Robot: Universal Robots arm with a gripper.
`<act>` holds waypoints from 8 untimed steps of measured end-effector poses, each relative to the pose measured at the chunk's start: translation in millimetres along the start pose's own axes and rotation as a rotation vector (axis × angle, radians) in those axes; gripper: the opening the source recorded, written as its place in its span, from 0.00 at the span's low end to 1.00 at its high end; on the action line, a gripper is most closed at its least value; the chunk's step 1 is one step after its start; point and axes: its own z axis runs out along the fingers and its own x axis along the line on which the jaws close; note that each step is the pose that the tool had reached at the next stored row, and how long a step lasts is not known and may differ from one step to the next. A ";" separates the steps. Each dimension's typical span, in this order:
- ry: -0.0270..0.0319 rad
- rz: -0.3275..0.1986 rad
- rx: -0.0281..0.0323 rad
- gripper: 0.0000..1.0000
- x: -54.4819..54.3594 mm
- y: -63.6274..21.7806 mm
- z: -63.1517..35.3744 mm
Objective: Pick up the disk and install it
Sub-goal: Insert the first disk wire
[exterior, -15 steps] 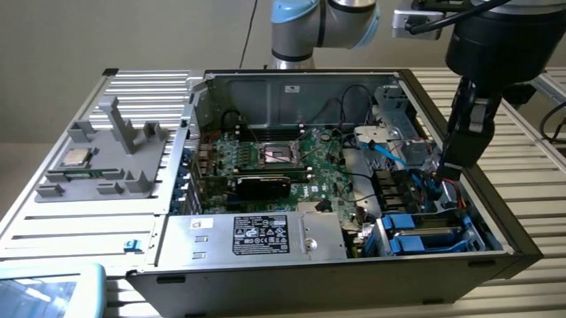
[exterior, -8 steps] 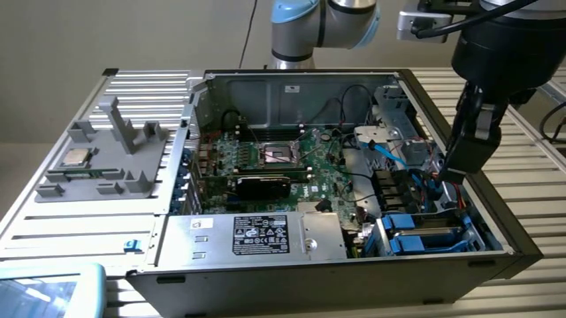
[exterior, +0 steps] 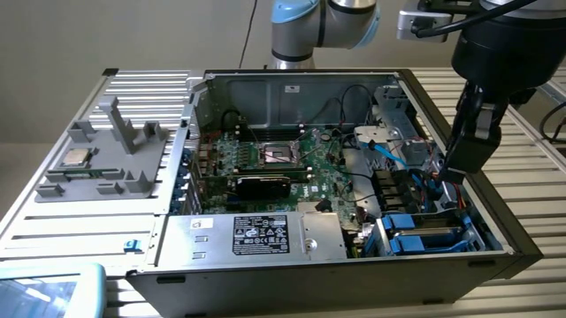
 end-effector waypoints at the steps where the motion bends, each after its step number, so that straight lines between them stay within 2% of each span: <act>1: 0.0000 0.000 0.0000 0.56 0.0 0.0 0.0; 6: 0.0002 0.000 0.0001 0.56 0.5 -0.3 0.0; 7: -0.0015 0.000 -0.0009 0.56 3.6 -2.4 0.0; 8: -0.0061 0.001 -0.0039 0.56 7.3 -4.6 0.4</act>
